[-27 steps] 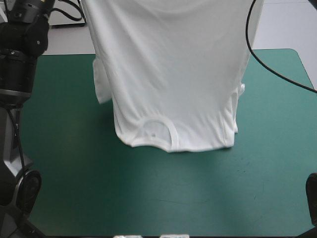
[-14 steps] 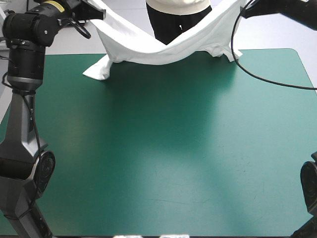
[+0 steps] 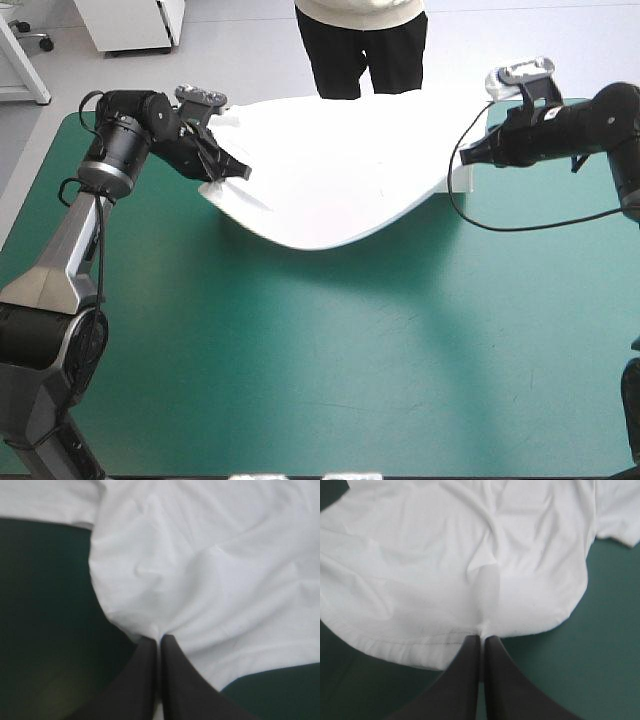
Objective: Fold the cloth
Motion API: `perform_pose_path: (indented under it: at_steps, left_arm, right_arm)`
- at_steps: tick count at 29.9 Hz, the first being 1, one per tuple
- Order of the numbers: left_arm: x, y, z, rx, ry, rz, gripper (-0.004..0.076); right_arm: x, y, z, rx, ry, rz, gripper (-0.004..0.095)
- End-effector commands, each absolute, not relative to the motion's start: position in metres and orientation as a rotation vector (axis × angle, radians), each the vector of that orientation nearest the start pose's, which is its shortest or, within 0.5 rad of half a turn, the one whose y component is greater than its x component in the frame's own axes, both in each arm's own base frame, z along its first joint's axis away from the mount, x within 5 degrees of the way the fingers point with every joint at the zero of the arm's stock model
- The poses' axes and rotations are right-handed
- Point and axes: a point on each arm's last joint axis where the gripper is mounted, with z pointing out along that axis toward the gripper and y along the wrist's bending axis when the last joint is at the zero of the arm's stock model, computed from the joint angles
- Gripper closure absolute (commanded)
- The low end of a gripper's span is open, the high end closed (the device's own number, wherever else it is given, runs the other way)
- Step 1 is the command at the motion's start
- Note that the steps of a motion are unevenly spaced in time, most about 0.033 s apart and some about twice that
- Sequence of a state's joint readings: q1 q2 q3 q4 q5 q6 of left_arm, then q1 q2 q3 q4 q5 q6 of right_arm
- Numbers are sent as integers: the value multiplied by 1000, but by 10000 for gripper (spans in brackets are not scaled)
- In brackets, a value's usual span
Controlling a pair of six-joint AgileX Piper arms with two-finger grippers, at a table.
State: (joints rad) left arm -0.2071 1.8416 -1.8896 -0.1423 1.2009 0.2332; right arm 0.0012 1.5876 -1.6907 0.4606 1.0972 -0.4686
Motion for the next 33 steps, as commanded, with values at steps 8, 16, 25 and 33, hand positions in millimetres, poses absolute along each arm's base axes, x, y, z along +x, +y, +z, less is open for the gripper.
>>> perform_pose_path:
  at_steps: [8, 16, 25, 33]
  left_arm:
    - [313, -80, 336, 609, 2668, -201, 733]
    - [258, -63, 288, 606, 2803, -137, 733]
    - [220, -56, 251, 610, 2932, -149, 733]
    - [203, -52, 243, 619, 2959, -140, 733]
  right_arm:
    - [292, 33, 354, -445, 2500, 371, 920]
    - [257, 26, 316, -435, 2710, 329, 921]
    - [208, 24, 284, -418, 2844, 342, 921]
    - [183, 21, 252, -392, 2947, 311, 921]
